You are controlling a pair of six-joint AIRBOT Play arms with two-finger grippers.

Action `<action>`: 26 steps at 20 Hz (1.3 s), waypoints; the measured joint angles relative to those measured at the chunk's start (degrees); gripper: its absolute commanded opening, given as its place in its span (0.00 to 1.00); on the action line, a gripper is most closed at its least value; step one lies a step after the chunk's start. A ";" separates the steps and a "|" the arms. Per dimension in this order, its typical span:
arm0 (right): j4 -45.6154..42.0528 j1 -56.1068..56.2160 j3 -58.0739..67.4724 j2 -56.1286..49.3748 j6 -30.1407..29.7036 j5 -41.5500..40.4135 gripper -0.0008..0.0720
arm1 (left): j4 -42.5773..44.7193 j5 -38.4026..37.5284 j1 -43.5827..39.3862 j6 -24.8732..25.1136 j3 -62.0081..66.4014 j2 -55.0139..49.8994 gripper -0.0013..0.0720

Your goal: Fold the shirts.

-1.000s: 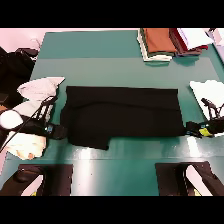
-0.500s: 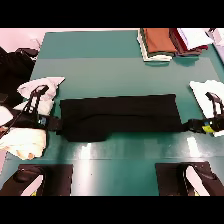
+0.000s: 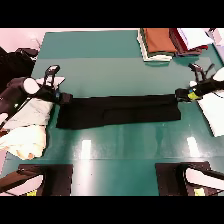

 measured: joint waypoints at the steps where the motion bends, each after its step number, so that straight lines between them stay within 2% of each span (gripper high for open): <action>1: 0.02 0.37 2.05 -2.10 0.13 -0.13 0.18 | 0.17 1.18 0.02 0.00 0.98 -1.33 0.09; 2: 0.22 0.57 3.80 -3.80 0.26 -0.22 0.51 | 0.26 2.27 0.04 0.04 1.88 -2.40 0.46; 3: 0.63 0.57 5.53 -5.33 0.22 -0.24 0.55 | 0.48 3.04 0.04 -0.02 2.71 -3.10 0.78; 5: 3.15 -0.59 8.35 -7.45 -1.46 0.17 0.55 | 0.48 3.58 0.11 -0.72 4.70 -4.04 0.80; 6: 4.57 -1.66 9.27 -8.07 -2.73 0.76 0.55 | 0.48 3.21 0.11 -1.09 5.92 -4.31 0.68; 7: 6.08 -3.06 9.97 -8.55 -4.15 1.57 0.59 | 0.46 2.32 0.11 -1.33 7.04 -4.52 0.44; 8: 7.26 -4.63 10.32 -8.85 -5.29 2.49 0.76 | 0.39 1.38 0.07 -1.49 7.85 -4.66 0.24; 9: 7.98 -6.60 10.29 -9.11 -6.36 3.48 0.78 | 0.15 0.55 0.07 -1.62 8.46 -4.70 0.06; 14: 12.44 -17.90 3.67 -10.71 -10.95 6.16 0.77 | -4.00 -0.83 -0.44 -1.88 9.77 -5.03 0.05; 16: 16.06 -21.38 -0.02 -12.59 -13.35 6.43 0.64 | -6.16 -0.07 -1.95 -2.03 9.88 -5.46 0.05; 20: 24.20 -22.32 -4.68 -17.14 -17.64 6.29 0.63 | -9.29 2.64 -7.39 -3.02 9.88 -8.31 0.05; 21: 25.46 -21.35 -4.98 -18.14 -18.10 6.49 0.52 | -10.05 3.52 -8.94 -3.19 9.88 -9.40 0.05; 23: 25.97 -18.84 -4.76 -19.52 -19.17 5.51 0.18 | -12.17 5.68 -11.61 -3.37 10.05 -11.93 0.05; 24: 25.75 -17.64 -4.24 -19.69 -19.67 4.85 0.06 | -13.25 6.73 -12.68 -3.39 10.36 -13.31 0.05; 26: 25.27 -15.52 -2.49 -18.64 -20.33 3.89 0.04 | -15.15 8.20 -14.51 -3.41 11.63 -16.37 0.05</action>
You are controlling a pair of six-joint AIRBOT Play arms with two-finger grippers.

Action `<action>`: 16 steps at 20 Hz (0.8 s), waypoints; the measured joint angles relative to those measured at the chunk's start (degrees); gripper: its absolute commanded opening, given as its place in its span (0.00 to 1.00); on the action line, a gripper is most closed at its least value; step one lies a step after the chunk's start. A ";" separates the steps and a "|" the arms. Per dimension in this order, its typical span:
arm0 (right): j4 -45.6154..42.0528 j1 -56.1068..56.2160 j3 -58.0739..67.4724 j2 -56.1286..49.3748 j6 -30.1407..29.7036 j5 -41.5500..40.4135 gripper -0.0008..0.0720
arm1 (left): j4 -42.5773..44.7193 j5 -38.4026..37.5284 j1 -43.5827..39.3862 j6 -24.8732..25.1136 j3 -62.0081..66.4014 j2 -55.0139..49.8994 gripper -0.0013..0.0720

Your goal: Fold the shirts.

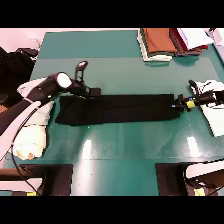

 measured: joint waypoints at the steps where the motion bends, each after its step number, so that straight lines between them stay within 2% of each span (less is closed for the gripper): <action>1: 0.76 0.79 1.16 1.27 -0.22 0.33 0.04 | -0.92 0.42 -0.83 -0.02 1.03 -1.73 0.05; 9: 3.37 11.17 15.52 14.88 4.42 3.50 0.04 | -3.45 1.66 -7.10 0.00 11.32 -13.86 0.05; 16: 5.90 23.56 26.27 18.08 10.16 2.73 0.04 | -4.13 2.29 -9.49 0.11 13.73 -17.73 0.05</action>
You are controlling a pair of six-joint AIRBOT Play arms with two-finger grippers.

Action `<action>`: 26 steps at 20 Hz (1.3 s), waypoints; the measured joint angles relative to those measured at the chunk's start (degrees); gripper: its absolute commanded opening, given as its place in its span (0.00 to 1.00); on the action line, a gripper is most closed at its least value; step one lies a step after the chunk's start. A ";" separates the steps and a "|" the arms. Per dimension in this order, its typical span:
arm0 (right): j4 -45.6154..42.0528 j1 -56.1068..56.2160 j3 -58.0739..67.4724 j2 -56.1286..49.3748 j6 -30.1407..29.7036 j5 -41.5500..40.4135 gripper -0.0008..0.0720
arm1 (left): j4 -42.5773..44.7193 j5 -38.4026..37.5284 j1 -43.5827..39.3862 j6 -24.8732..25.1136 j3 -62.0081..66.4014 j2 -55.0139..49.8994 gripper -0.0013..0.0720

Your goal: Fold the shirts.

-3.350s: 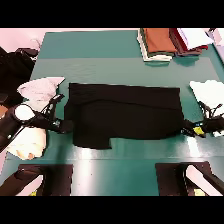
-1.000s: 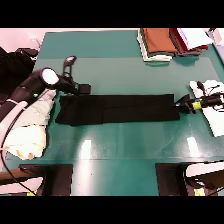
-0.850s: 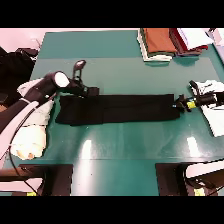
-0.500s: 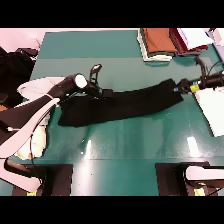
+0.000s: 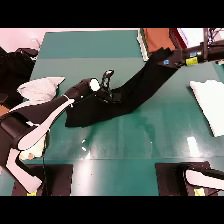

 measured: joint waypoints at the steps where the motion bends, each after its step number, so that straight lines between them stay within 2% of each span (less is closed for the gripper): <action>1: 0.09 1.60 0.66 0.09 0.68 -0.61 0.04 | -0.11 0.26 -0.04 0.00 0.11 -0.17 0.05; 7: 2.40 11.28 2.23 -0.98 2.82 -4.85 0.04 | 1.11 -3.69 4.15 -0.20 3.63 2.21 0.05; 10: 5.64 17.42 2.45 -3.89 2.43 -7.80 0.04 | 4.35 -6.60 10.73 -0.28 5.07 8.94 0.05; 13: 9.55 25.99 2.80 -8.98 -0.37 -13.09 0.04 | 8.63 -9.01 18.78 -0.09 5.70 18.01 0.05; 14: 10.69 29.49 3.54 -11.54 -1.60 -15.93 0.17 | 10.25 -9.53 21.57 -0.04 5.86 21.31 0.05; 15: 11.39 32.76 4.83 -14.21 -2.67 -18.23 0.47 | 11.69 -9.90 24.00 0.00 5.92 24.09 0.05; 16: 12.13 36.24 6.91 -17.33 -3.82 -20.72 0.56 | 12.87 -10.45 26.14 0.09 5.95 26.62 0.05; 21: 10.05 44.76 15.89 -27.50 -5.79 -24.94 0.51 | 15.96 -13.99 32.89 0.74 6.05 34.23 0.05; 26: 0.63 37.86 9.64 -23.43 -2.51 -21.42 0.51 | 16.87 -16.55 31.50 1.66 5.20 35.69 0.05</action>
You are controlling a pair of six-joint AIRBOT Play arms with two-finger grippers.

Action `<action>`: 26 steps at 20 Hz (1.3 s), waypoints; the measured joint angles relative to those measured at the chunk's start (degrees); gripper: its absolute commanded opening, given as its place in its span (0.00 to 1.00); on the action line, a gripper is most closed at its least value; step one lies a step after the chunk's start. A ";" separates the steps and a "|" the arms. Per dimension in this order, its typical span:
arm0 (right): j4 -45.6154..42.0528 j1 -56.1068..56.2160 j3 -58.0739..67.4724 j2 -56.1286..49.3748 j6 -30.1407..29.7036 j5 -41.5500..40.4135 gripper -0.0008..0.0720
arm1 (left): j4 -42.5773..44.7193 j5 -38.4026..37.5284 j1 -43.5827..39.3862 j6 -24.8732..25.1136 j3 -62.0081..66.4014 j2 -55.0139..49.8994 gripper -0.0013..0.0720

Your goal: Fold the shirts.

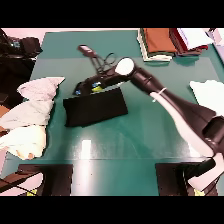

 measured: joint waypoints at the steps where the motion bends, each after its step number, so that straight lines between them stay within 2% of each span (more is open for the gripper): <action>1: -1.84 -2.78 -2.91 1.55 1.07 0.81 0.55 | 0.00 -0.02 -0.87 0.24 -0.24 0.13 0.05; 2: -3.61 -6.05 -6.36 3.28 2.14 1.64 0.72 | 0.02 0.02 -1.90 0.52 -0.42 0.20 0.05; 3: -4.74 -9.29 -9.60 4.55 2.75 2.62 0.83 | 0.07 -0.04 -2.84 0.76 -0.59 0.15 0.05; 8: -3.76 -23.08 -23.17 5.16 4.83 5.49 0.83 | 0.04 0.04 -7.63 1.46 -0.87 -0.79 0.05; 12: -0.33 -24.15 -24.81 0.37 5.14 6.23 0.82 | -0.02 0.22 -10.23 1.66 -0.94 -2.40 0.05; 14: 1.49 -22.03 -23.06 -2.58 5.25 6.32 0.73 | -0.26 0.24 -10.78 1.66 -0.94 -2.95 0.05; 15: 3.13 -20.68 -21.90 -4.24 5.22 6.34 0.65 | -0.39 0.22 -10.95 1.66 -0.94 -3.15 0.05; 16: 4.59 -19.37 -20.74 -5.75 4.98 6.21 0.49 | -0.48 0.17 -11.10 1.66 -0.94 -3.28 0.05; 18: 6.60 -16.68 -18.25 -8.41 3.67 4.31 0.04 | -0.90 0.13 -11.28 1.66 -0.92 -3.39 0.05; 22: 8.61 -13.77 -13.79 -9.70 1.55 0.66 0.04 | -2.19 0.20 -12.87 1.64 -0.94 -3.52 0.05; 26: 2.73 -19.37 -12.59 -3.61 2.25 -0.66 0.04 | -2.58 0.72 -17.84 1.64 -0.94 -3.52 0.05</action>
